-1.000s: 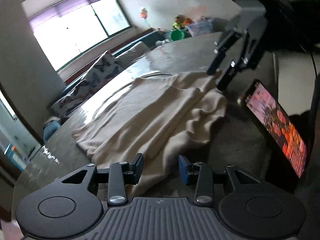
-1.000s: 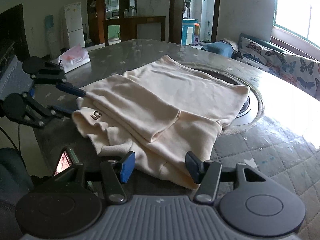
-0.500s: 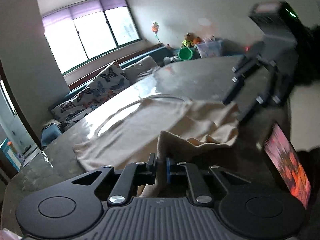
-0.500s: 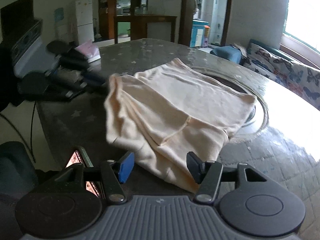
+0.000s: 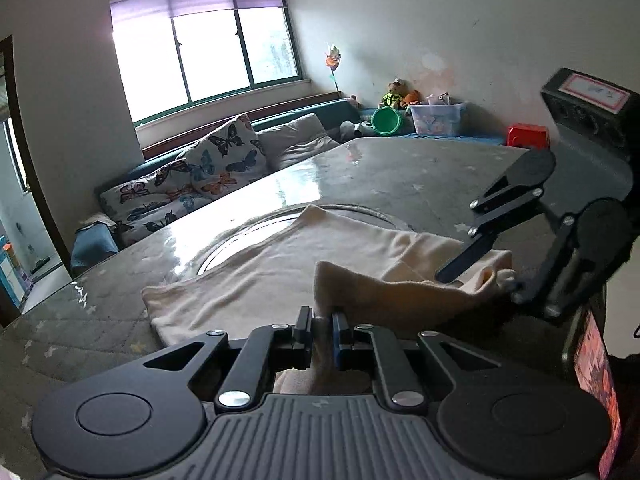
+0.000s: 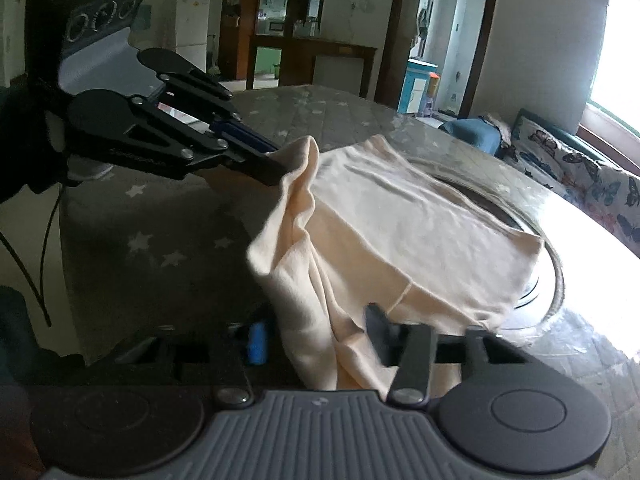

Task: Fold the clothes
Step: 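Grasp the shirt hem with the right gripper and lift it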

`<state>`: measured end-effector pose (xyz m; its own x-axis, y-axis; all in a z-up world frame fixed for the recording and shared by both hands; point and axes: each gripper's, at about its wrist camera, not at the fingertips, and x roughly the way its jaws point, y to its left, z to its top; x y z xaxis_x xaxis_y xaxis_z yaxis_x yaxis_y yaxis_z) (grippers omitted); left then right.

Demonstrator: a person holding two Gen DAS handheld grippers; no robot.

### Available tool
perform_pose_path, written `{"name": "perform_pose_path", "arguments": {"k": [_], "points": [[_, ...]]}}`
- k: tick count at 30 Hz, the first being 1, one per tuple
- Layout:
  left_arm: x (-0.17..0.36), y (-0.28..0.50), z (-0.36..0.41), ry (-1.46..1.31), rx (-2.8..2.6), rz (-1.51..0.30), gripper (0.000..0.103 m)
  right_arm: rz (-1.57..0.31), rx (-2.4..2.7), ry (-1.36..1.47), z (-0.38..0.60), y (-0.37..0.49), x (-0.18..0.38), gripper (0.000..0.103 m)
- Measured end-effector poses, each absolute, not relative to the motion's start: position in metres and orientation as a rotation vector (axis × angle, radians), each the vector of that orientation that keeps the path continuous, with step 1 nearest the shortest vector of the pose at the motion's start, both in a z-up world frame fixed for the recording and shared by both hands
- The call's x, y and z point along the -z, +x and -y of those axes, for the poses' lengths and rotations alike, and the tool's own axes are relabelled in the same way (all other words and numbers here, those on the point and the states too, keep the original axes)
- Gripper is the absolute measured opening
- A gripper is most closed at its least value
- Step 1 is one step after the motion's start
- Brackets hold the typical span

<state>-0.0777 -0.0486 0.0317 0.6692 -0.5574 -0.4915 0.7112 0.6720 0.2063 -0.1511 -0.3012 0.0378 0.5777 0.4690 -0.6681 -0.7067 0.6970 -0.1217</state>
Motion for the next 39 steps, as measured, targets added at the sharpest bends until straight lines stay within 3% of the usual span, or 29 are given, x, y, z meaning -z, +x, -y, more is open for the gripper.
{"name": "perform_pose_path", "arguments": {"k": [1,4,7,11,13,18,20,22,25,39], "points": [[-0.029,-0.082,0.048,0.408,0.734,-0.408,0.014,-0.652,-0.702,-0.411,0.3,-0.151,-0.037,0.022],[-0.021,-0.097,0.043,0.435,0.722,-0.383,0.021,-0.653,-0.696,-0.395,0.302,-0.148,-0.039,0.016],[-0.014,-0.111,0.036,0.438,0.713,-0.371,0.03,-0.663,-0.697,-0.349,0.307,-0.143,-0.043,0.016],[-0.002,-0.128,0.034,0.503,0.684,-0.348,0.034,-0.666,-0.69,-0.323,0.308,-0.138,-0.047,0.016],[0.003,-0.132,0.033,0.528,0.668,-0.341,0.043,-0.666,-0.688,-0.324,0.308,-0.138,-0.047,0.016],[0.015,-0.138,0.031,0.584,0.639,-0.332,0.043,-0.674,-0.683,-0.335,0.31,-0.139,-0.046,0.017],[0.016,-0.138,0.03,0.59,0.637,-0.333,0.041,-0.676,-0.682,-0.341,0.311,-0.14,-0.044,0.017],[0.015,-0.136,0.03,0.585,0.636,-0.336,0.019,-0.672,-0.68,-0.349,0.31,-0.143,-0.041,0.017],[0.011,-0.133,0.026,0.543,0.63,-0.352,0.009,-0.659,-0.679,-0.34,0.31,-0.147,-0.039,0.015],[-0.054,-0.185,-0.001,0.447,0.741,-0.401,0.007,-0.672,-0.791,-0.294,0.325,-0.199,-0.099,0.012]]}}
